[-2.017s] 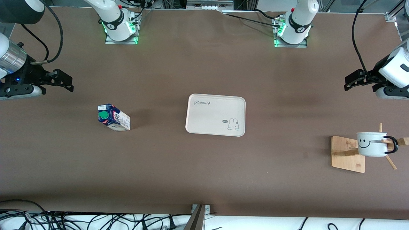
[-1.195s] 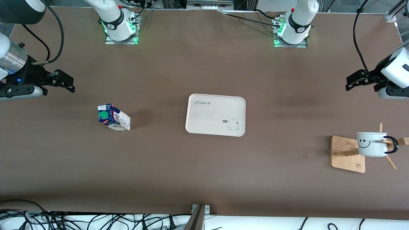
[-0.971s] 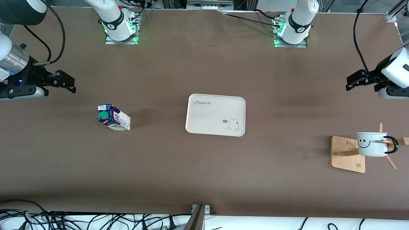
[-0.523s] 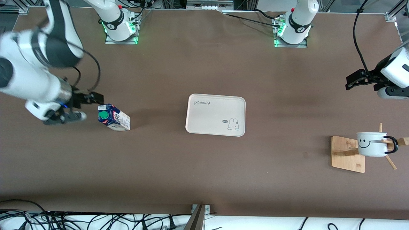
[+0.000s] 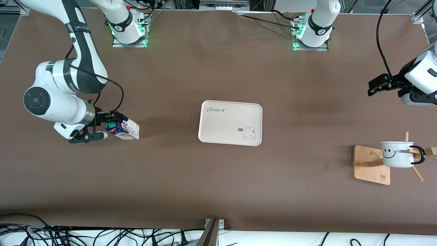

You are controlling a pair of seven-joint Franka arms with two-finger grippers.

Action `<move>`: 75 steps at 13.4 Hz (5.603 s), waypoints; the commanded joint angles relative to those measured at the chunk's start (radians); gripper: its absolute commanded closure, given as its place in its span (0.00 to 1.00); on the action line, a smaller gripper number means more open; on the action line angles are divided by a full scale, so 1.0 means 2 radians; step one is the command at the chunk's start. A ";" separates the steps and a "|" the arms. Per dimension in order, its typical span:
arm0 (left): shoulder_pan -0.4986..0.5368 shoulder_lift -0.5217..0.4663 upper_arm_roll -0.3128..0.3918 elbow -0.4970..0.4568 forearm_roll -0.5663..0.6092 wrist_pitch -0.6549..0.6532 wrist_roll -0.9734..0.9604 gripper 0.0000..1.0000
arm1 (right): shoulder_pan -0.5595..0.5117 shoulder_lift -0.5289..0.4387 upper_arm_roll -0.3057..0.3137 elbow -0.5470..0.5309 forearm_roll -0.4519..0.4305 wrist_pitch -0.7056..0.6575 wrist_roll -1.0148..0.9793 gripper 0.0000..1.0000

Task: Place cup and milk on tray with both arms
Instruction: 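Grasp the milk carton with the right gripper and lift it, then carry the milk carton over the white tray and lower it, then release the carton and withdraw the right gripper while the left gripper reaches the mug, then grasp the white mug rim on the wooden stand with the left gripper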

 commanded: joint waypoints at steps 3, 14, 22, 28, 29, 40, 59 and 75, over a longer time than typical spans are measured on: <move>-0.001 0.007 -0.001 0.018 0.003 -0.013 0.009 0.00 | 0.001 -0.019 -0.001 -0.034 0.010 0.014 -0.003 0.13; 0.001 0.007 -0.001 0.017 0.003 -0.014 0.011 0.00 | 0.007 -0.022 0.017 -0.013 0.011 -0.002 0.029 0.52; 0.001 0.006 -0.001 0.017 0.003 -0.014 0.009 0.00 | 0.109 -0.003 0.101 0.086 0.010 -0.040 0.255 0.52; 0.001 0.006 -0.001 0.017 0.003 -0.014 0.009 0.00 | 0.209 0.074 0.101 0.150 0.007 0.007 0.396 0.52; 0.001 0.006 -0.001 0.017 0.003 -0.014 0.010 0.00 | 0.217 0.082 0.101 0.150 0.004 0.021 0.404 0.52; 0.001 0.007 -0.001 0.017 0.002 -0.020 0.010 0.00 | 0.237 0.121 0.098 0.150 -0.025 0.040 0.444 0.27; 0.031 0.076 0.008 0.023 0.022 0.133 -0.166 0.00 | 0.218 -0.074 -0.106 0.199 0.042 -0.211 0.205 0.00; 0.078 0.061 0.003 -0.229 -0.007 0.613 -0.300 0.00 | -0.083 -0.194 0.081 0.040 -0.014 -0.173 0.048 0.00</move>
